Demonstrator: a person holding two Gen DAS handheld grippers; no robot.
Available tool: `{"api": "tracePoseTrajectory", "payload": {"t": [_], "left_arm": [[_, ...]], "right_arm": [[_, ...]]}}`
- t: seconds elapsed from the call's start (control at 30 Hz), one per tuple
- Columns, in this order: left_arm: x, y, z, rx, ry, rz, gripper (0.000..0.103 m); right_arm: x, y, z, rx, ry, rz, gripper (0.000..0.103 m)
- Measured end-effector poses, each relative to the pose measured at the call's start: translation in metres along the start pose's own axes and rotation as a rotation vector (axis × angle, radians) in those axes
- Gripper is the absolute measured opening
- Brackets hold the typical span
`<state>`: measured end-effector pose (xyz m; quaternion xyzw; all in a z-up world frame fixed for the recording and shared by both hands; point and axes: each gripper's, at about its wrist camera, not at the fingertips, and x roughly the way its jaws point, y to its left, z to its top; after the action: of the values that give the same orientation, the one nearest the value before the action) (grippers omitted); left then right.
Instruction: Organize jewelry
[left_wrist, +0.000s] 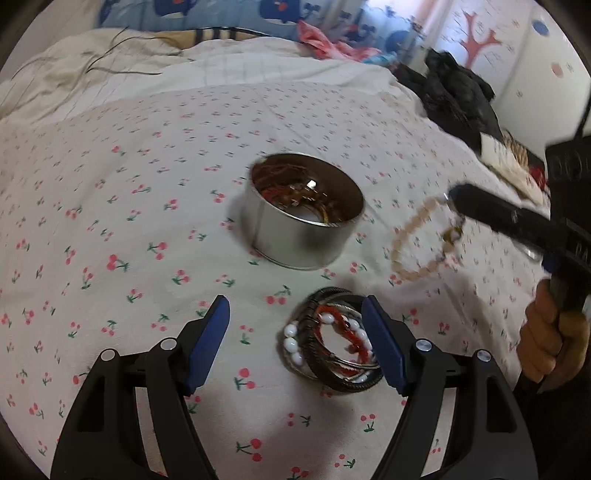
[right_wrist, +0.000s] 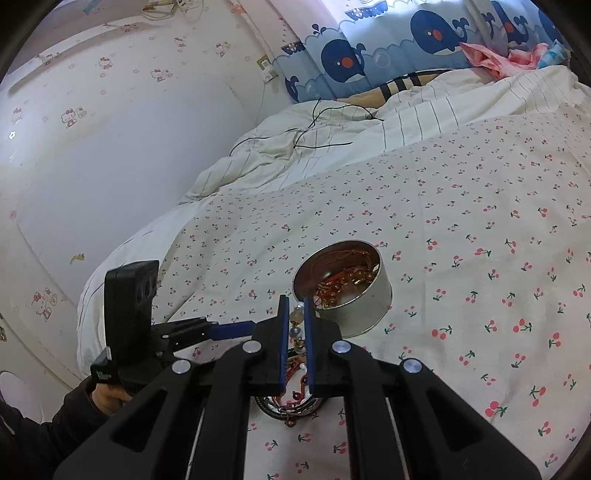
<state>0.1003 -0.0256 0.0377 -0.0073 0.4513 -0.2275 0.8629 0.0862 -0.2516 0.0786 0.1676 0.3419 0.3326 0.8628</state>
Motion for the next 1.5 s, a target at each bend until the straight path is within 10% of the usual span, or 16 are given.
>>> {"api": "tracePoseTrajectory", "payload": {"t": [0.53, 0.8, 0.93, 1.17, 1.5], "left_arm": [[0.012, -0.008, 0.001, -0.004, 0.011, -0.065, 0.070], [-0.015, -0.059, -0.014, 0.249, -0.059, -0.234, 0.070], [-0.006, -0.085, -0.029, 0.374, -0.029, -0.182, 0.070], [0.011, -0.079, -0.030, 0.369, 0.045, -0.084, 0.020], [-0.012, -0.061, -0.017, 0.295, -0.050, -0.123, 0.003]], "right_arm": [[0.002, -0.003, -0.001, 0.013, 0.008, -0.005, 0.009], [0.001, -0.009, -0.001, 0.035, 0.006, -0.020, 0.008], [0.001, -0.013, -0.001, 0.046, 0.008, -0.025, 0.009], [0.003, -0.015, -0.002, 0.052, 0.013, -0.027, 0.009], [0.005, -0.014, -0.003, 0.054, 0.016, -0.029, 0.009]]}}
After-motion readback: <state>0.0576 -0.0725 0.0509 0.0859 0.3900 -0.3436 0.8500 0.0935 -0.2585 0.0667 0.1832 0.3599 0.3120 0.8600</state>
